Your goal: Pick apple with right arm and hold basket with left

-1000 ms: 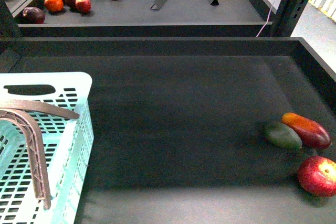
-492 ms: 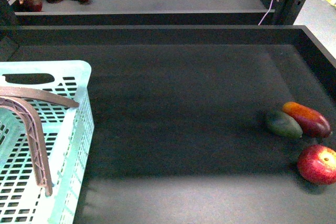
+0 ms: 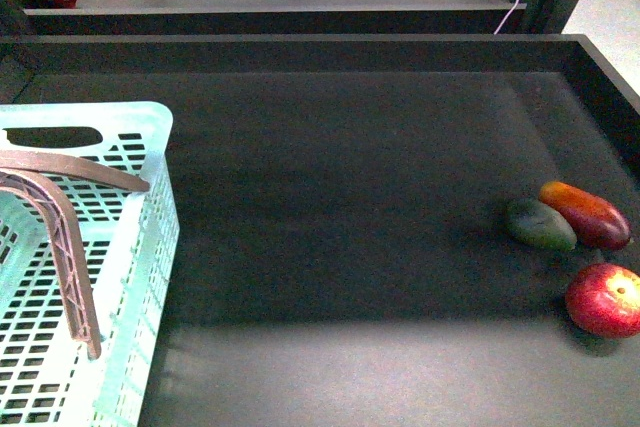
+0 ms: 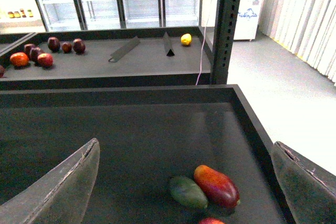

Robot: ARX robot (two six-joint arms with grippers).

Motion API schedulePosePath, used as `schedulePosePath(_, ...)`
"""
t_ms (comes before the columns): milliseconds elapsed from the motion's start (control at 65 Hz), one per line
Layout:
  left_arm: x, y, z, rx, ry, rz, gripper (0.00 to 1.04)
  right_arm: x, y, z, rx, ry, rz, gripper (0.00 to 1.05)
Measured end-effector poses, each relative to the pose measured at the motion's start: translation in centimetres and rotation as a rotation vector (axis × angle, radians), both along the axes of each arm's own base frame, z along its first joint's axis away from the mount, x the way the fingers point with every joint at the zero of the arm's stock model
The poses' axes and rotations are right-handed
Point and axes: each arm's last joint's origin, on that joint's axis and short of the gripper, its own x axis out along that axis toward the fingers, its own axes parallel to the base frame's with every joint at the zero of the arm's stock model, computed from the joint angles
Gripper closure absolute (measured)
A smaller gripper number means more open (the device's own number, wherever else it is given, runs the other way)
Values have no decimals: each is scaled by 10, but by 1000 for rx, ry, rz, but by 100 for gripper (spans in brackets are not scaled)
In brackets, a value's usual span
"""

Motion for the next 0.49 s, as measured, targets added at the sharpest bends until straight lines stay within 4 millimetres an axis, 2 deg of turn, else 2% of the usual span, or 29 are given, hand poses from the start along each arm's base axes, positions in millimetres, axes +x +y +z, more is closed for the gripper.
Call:
schedulePosePath(231,-2,1,-3,-15,62,20,84,0,0,0,0,0,0,9)
schedulePosePath(308,0,0,0,-48,63,28,90,0,0,0,0,0,0,9)
schedulePosePath(492,-3,-10,12,-9,66,-55,90,0,0,0,0,0,0,9)
